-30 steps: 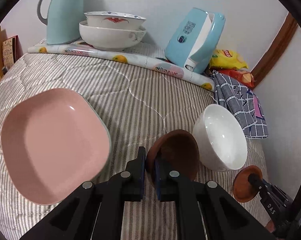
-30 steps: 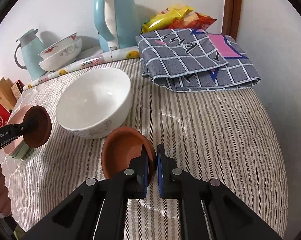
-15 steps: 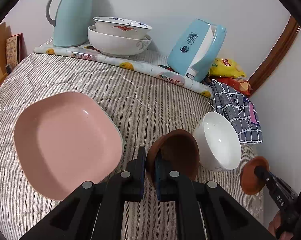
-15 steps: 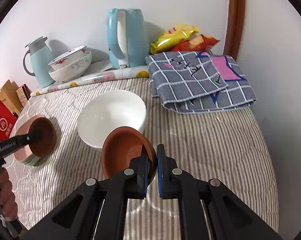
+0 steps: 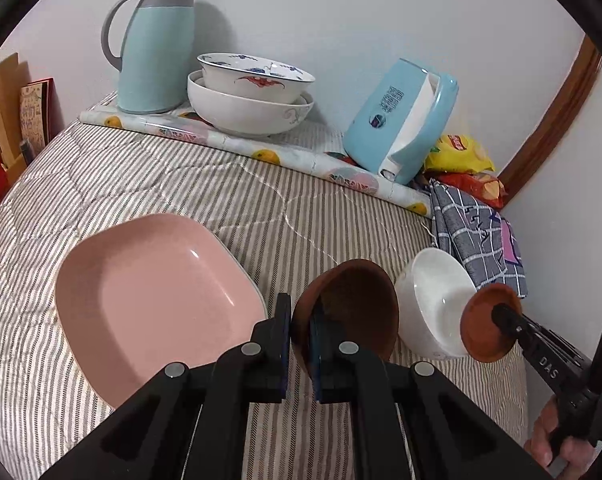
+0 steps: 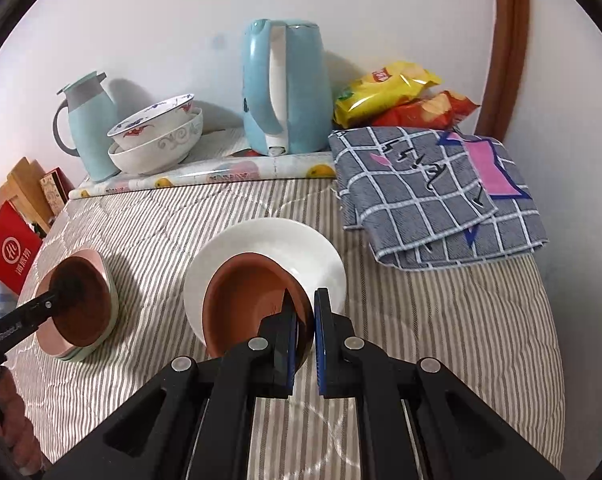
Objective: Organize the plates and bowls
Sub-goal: 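Lift the terracotta bowl with the right tool toward the white bowl while the left tool holds its terracotta bowl, then lower the terracotta bowl into the white bowl and open the right tool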
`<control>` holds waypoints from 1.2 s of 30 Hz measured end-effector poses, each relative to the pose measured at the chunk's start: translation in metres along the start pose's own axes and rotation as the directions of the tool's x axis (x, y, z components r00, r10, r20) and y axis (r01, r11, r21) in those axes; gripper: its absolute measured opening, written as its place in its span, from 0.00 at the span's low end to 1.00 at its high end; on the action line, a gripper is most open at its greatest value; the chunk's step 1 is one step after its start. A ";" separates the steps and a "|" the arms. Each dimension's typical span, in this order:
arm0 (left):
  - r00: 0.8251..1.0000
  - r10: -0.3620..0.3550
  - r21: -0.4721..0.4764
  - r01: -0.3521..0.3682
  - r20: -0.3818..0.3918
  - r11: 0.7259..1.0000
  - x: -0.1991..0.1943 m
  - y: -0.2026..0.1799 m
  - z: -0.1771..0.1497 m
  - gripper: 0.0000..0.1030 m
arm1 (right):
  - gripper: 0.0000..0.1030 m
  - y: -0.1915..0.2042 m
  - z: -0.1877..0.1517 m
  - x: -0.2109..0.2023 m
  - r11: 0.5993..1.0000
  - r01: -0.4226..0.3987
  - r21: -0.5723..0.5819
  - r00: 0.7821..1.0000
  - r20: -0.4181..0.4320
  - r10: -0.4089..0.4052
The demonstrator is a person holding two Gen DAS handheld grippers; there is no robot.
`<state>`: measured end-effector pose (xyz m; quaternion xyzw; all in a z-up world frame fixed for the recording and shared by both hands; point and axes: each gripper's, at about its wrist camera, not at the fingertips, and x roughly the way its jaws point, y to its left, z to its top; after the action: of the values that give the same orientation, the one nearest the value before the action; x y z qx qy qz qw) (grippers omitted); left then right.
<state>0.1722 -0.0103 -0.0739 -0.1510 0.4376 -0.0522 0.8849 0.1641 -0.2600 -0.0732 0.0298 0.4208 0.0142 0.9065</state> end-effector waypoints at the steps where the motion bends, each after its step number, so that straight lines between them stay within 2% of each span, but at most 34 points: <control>1: 1.000 0.002 -0.004 -0.002 0.001 1.000 0.001 0.002 0.001 0.08 | 0.08 0.001 0.003 0.004 1.000 0.004 -0.003 1.000 -0.006 -0.004; 17: 1.000 -0.003 -0.027 0.003 -0.021 1.000 0.022 0.012 0.019 0.08 | 0.08 0.013 0.014 0.057 0.999 0.029 -0.037 0.995 -0.093 -0.032; 36: 0.999 -0.026 -0.022 0.026 -0.040 0.999 0.036 0.005 0.025 0.08 | 0.07 0.012 0.017 0.088 0.998 0.009 -0.060 0.984 -0.179 -0.020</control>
<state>0.2142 -0.0083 -0.0884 -0.1649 0.4539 -0.0621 0.8734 0.2339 -0.2447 -0.1280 -0.0015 0.5005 0.0226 0.8654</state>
